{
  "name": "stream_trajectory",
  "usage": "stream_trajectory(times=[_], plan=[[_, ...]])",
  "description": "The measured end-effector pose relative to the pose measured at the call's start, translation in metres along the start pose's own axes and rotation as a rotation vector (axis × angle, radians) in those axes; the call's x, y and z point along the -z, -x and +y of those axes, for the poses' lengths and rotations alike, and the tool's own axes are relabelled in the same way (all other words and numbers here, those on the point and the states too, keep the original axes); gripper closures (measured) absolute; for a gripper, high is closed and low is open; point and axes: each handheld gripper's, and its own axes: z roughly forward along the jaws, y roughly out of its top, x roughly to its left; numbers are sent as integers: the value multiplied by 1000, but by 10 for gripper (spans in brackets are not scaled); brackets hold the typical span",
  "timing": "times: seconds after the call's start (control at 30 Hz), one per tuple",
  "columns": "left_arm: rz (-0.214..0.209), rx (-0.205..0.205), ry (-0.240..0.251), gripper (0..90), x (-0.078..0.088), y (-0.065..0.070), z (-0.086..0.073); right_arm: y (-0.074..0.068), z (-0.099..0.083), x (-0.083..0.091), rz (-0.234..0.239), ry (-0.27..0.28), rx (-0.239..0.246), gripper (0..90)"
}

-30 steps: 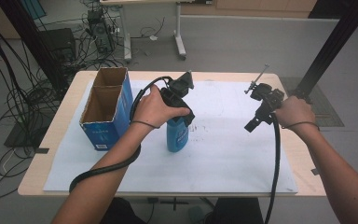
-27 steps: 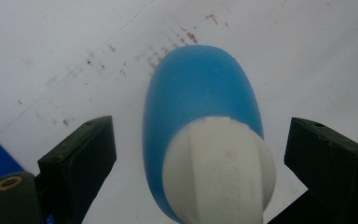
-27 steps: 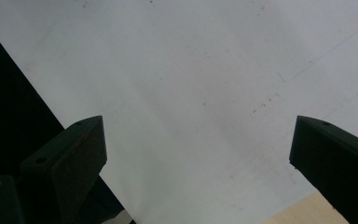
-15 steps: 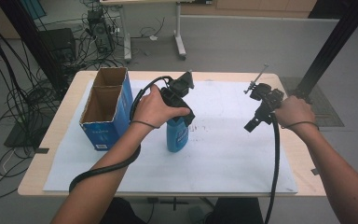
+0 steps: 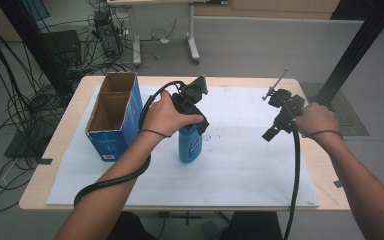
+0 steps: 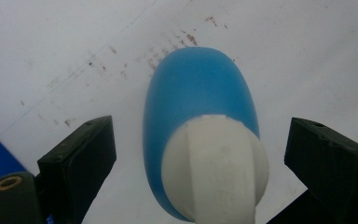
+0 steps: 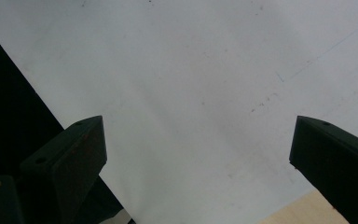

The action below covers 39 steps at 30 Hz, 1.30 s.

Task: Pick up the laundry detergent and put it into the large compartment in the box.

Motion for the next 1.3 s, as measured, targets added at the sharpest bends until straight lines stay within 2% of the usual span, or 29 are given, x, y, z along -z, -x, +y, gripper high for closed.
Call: stream_trajectory(times=[1.3], plan=[[-5, -5, 8, 82, 3, 2, 0, -1, 0, 1, -7, 0, -5, 36]])
